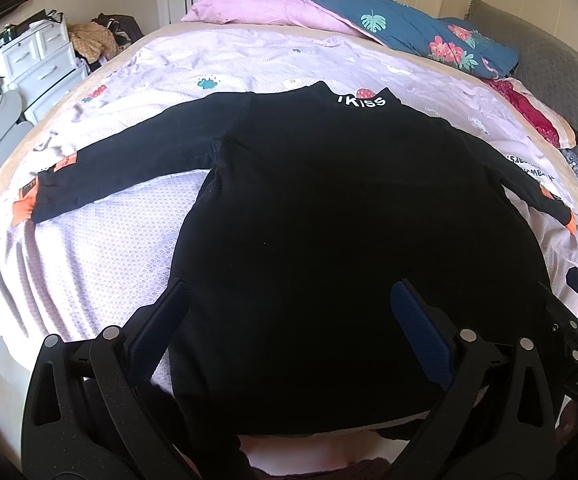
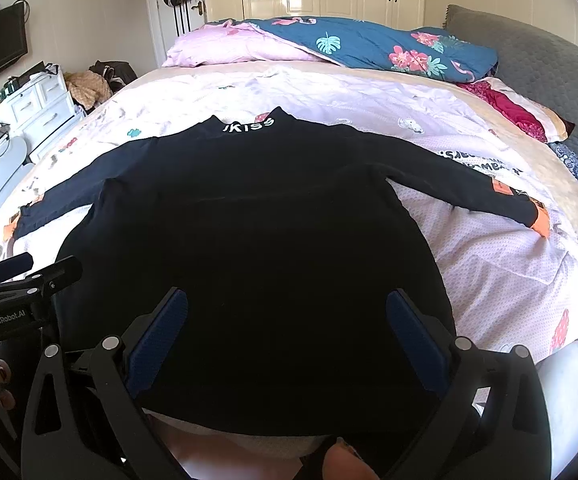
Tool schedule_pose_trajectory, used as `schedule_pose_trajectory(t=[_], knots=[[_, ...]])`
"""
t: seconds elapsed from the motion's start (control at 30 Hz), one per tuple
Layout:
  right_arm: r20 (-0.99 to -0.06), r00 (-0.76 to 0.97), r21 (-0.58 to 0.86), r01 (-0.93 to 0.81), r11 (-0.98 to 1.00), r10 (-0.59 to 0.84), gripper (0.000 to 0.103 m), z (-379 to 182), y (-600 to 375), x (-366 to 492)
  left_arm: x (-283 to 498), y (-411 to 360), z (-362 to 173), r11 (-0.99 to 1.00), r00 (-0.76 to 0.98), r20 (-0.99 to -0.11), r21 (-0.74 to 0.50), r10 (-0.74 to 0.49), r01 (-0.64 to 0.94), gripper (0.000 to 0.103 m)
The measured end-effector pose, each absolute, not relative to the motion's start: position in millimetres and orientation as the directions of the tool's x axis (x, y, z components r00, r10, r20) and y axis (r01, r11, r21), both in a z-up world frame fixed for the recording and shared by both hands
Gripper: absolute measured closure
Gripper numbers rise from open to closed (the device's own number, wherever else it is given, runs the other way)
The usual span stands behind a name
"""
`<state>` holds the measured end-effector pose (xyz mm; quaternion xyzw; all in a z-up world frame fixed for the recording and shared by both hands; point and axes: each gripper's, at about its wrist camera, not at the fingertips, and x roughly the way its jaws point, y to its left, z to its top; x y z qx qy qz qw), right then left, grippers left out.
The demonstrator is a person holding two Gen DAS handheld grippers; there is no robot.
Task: Fold small clothes
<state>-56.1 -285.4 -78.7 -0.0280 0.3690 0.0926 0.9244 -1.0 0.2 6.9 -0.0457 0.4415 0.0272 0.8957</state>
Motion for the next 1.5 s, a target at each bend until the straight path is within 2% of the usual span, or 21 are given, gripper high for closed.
schedule_pose_trajectory(t=[1.5], knots=[[-0.681, 0.712, 0.036, -0.197, 0.98, 0.168, 0.004, -74.2, -284.0, -45.3, 14.4, -0.1, 8.9, 0.995, 0.606, -0.795, -0.054, 0.008, -0.084, 0.009]])
